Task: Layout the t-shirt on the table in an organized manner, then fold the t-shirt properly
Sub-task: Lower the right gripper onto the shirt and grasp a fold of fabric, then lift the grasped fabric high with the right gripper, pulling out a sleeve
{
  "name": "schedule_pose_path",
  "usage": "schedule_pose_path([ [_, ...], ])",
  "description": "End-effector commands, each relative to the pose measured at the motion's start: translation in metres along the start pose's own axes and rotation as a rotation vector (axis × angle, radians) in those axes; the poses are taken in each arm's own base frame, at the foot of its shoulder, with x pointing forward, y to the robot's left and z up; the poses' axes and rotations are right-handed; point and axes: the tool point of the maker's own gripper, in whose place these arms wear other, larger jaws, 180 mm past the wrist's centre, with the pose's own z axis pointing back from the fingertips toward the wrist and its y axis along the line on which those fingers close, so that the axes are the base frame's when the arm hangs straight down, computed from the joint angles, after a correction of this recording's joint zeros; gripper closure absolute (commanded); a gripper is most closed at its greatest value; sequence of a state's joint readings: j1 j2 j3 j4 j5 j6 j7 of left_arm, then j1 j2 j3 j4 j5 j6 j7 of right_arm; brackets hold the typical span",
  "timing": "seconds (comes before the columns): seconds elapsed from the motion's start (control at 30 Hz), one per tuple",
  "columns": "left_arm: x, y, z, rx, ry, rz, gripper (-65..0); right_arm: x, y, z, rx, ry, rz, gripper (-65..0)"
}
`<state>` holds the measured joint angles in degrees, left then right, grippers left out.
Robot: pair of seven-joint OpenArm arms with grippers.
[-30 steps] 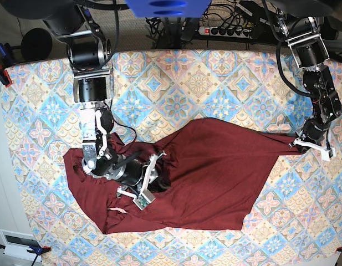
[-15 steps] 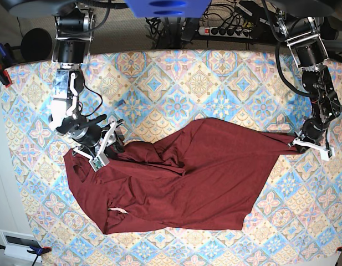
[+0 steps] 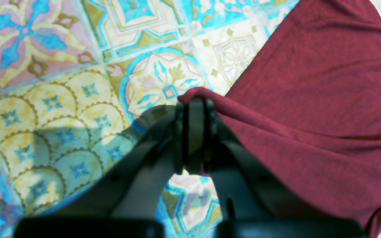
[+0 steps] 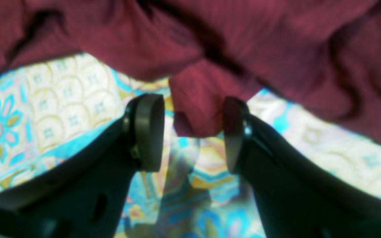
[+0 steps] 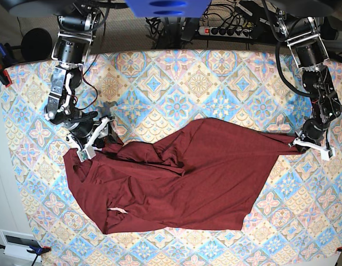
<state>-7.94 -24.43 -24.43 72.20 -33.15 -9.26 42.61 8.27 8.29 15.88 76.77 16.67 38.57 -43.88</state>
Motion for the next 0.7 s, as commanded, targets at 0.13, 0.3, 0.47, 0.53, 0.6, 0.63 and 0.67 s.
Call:
schedule_pose_path([
  [0.13, 0.025, -0.003, 0.005, -0.013, -0.064, -0.014, -0.2, 0.018, -0.007, 0.004, -0.015, -0.048, 0.014, -27.1],
  [0.3, 0.025, -0.003, 0.005, -0.013, -0.064, -0.014, -0.2, 0.022, -0.010, -0.004, -0.004, -0.065, -0.014, -27.1],
  [0.47, 0.025, -0.003, 0.005, -0.013, -0.064, -0.014, -0.2, 0.010, -0.012, -0.015, 0.015, -0.042, -0.066, -27.1],
  [0.53, 0.025, -0.003, 0.005, -0.013, -0.064, -0.014, -0.2, 0.007, -0.010, -0.018, 0.020, -0.042, -0.074, -27.0],
  [0.6, 0.025, -0.003, 0.005, -0.013, -0.064, -0.014, -0.2, 0.001, -0.003, -0.023, 0.042, -0.019, -0.067, -25.6],
  [0.63, 0.025, -0.003, 0.005, -0.013, -0.064, -0.014, -0.2, -0.002, 0.001, -0.026, 0.052, -0.008, -0.063, -23.8],
  [0.67, 0.025, -0.003, 0.005, -0.013, -0.064, -0.014, -0.2, -0.004, 0.004, -0.027, 0.060, 0.000, -0.057, -20.9],
])
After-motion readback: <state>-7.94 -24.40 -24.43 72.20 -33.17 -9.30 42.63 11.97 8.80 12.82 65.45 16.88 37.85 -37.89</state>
